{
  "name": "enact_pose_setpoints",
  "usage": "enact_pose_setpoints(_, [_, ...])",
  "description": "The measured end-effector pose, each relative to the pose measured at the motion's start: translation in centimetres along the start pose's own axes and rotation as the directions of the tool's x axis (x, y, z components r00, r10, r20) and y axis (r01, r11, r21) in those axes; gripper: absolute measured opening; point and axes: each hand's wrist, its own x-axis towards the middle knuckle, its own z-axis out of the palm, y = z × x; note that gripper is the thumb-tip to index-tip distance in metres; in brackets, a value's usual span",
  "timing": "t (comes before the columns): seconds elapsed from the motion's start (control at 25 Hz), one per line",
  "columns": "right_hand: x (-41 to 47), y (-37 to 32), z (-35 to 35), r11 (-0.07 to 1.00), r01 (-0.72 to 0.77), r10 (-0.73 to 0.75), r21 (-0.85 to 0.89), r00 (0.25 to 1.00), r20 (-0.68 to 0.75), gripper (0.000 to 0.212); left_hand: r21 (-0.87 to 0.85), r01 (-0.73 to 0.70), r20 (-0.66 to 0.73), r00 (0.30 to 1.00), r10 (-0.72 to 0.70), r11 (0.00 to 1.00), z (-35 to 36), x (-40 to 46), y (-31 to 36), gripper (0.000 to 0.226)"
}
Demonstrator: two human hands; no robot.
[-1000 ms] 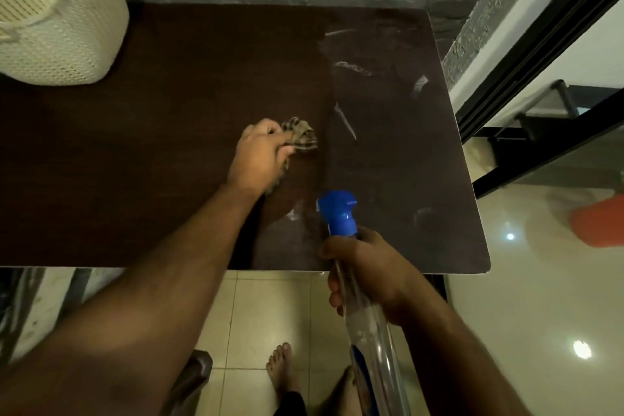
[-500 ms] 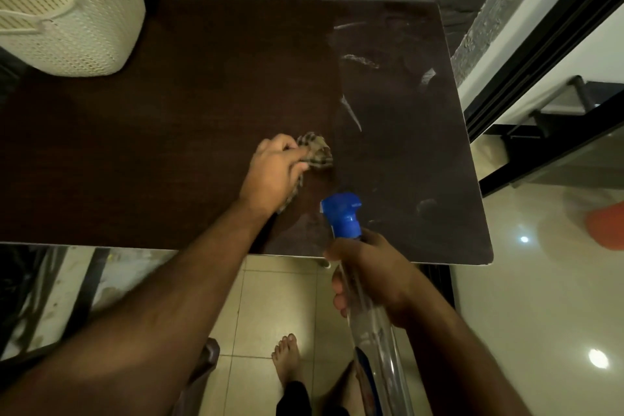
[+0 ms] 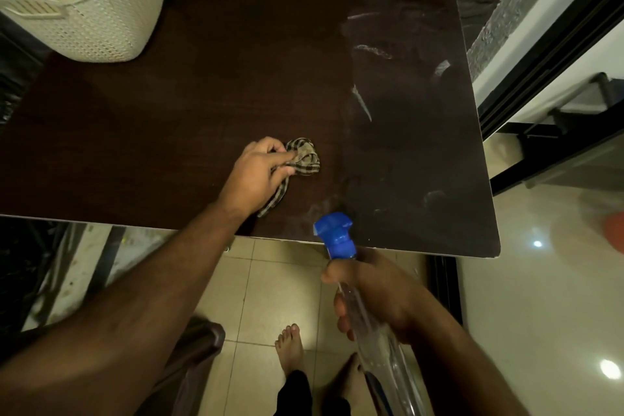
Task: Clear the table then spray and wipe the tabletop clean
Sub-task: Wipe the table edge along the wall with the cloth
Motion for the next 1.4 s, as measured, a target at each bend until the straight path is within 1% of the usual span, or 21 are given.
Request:
enact_pose_setpoints(0.12, [0.0,0.2,-0.2,1.0,0.01,-0.01,-0.021,0.999,-0.038,0.024,-0.012,0.035,-0.046,0.998,-0.036,0.999,0.1,-0.3,1.1,0.031])
enact_pose_setpoints(0.2, [0.0,-0.1,-0.8,0.999,0.035,-0.035,-0.005,0.997,-0.067,0.024,-0.079,0.006,0.008,1.0,-0.005,0.997,0.9,-1.8,3.4,0.025])
enact_pose_setpoints(0.28, [0.0,-0.7,-1.6,0.998,0.066,-0.065,0.001,0.994,-0.082,0.022,-0.127,-0.146,0.109,0.981,0.16,0.981,2.0,-5.3,5.4,0.017])
enact_pose_setpoints(0.36, [-0.1,-1.2,-2.0,0.996,0.093,-0.092,0.009,0.993,-0.078,0.022,-0.091,-0.287,0.17,0.939,0.299,0.954,1.4,-7.5,4.9,0.023])
enact_pose_setpoints(0.4, [-0.3,-1.2,-2.2,0.994,0.105,-0.104,0.017,0.992,-0.075,0.022,-0.063,-0.278,0.131,0.95,0.284,0.959,0.8,-7.0,3.5,0.024])
enact_pose_setpoints(0.44, [-0.4,-1.2,-2.3,0.993,0.112,-0.11,0.024,0.991,-0.074,0.023,-0.021,-0.189,0.076,0.979,0.19,0.982,0.2,-5.5,2.1,0.023])
enact_pose_setpoints(0.48, [-0.5,-1.2,-2.5,0.993,0.111,-0.109,0.032,0.991,-0.079,0.025,0.009,-0.049,0.001,0.999,0.049,0.999,-0.3,-3.5,1.1,0.024])
enact_pose_setpoints(0.52, [-0.5,-1.2,-2.6,0.994,0.105,-0.101,0.038,0.991,-0.084,0.027,0.016,0.086,-0.058,0.995,-0.085,0.996,-0.4,-1.6,0.7,0.025])
enact_pose_setpoints(0.56, [-0.5,-1.2,-2.7,0.994,0.098,-0.094,0.042,0.992,-0.086,0.028,0.014,0.177,-0.092,0.98,-0.175,0.984,-0.1,-0.3,1.0,0.027])
enact_pose_setpoints(0.6, [-0.5,-1.3,-2.7,0.994,0.097,-0.092,0.047,0.992,-0.086,0.027,-0.001,0.198,-0.093,0.976,-0.197,0.98,0.5,0.2,2.3,0.027])
enact_pose_setpoints(0.68, [-0.5,-1.7,-2.9,0.992,0.118,-0.114,0.04,0.99,-0.077,0.023,-0.078,0.126,-0.03,0.991,-0.128,0.989,2.4,-1.5,6.2,0.02])
enact_pose_setpoints(0.76, [-0.5,-1.9,-3.0,0.99,0.142,-0.142,0.006,0.988,-0.06,0.021,-0.124,-0.021,0.084,0.996,0.032,0.992,3.5,-5.6,9.0,0.012])
enact_pose_setpoints(0.84, [-0.6,-1.9,-3.2,0.989,0.15,-0.15,-0.001,0.988,-0.046,0.021,-0.127,-0.168,0.137,0.973,0.185,0.978,2.9,-8.3,8.6,0.023])
enact_pose_setpoints(0.88, [-0.5,-1.8,-3.4,0.989,0.149,-0.149,0.008,0.988,-0.045,0.022,-0.09,-0.207,0.138,0.966,0.218,0.974,2.1,-8.1,7.3,0.026])
enact_pose_setpoints(0.96, [-0.5,-1.5,-4.1,0.989,0.145,-0.142,0.04,0.988,-0.054,0.025,0.005,-0.185,0.081,0.98,0.184,0.983,0.7,-6.1,4.1,0.025])
enact_pose_setpoints(1.04, [-0.6,-1.4,-4.7,0.987,0.146,-0.142,0.066,0.988,-0.069,0.028,0.053,-0.058,0.015,0.998,0.058,0.997,-0.3,-2.7,1.7,0.025])
enact_pose_setpoints(1.12, [-0.5,-1.5,-5.1,0.983,0.153,-0.146,0.1,0.987,-0.075,0.027,0.033,0.038,-0.035,0.999,-0.037,0.999,0.4,0.5,2.3,0.026])
enact_pose_setpoints(1.2, [-0.3,-1.7,-5.5,0.976,0.172,-0.164,0.134,0.984,-0.073,0.026,-0.033,0.083,-0.072,0.994,-0.085,0.996,2.4,2.0,5.4,0.025])
enact_pose_setpoints(1.24, [-0.1,-1.9,-5.7,0.974,0.181,-0.172,0.136,0.982,-0.071,0.026,-0.061,0.056,-0.069,0.996,-0.06,0.997,3.5,1.7,7.0,0.022])
enact_pose_setpoints(1.32, [0.3,-2.3,-6.2,0.971,0.199,-0.191,0.13,0.979,-0.066,0.025,-0.078,-0.097,-0.024,0.995,0.096,0.992,5.0,0.1,8.9,0.018])
enact_pose_setpoints(1.4, [0.5,-2.8,-6.9,0.968,0.209,-0.203,0.142,0.978,-0.058,0.025,-0.045,-0.193,0.012,0.981,0.194,0.98,4.8,0.1,8.6,0.019])
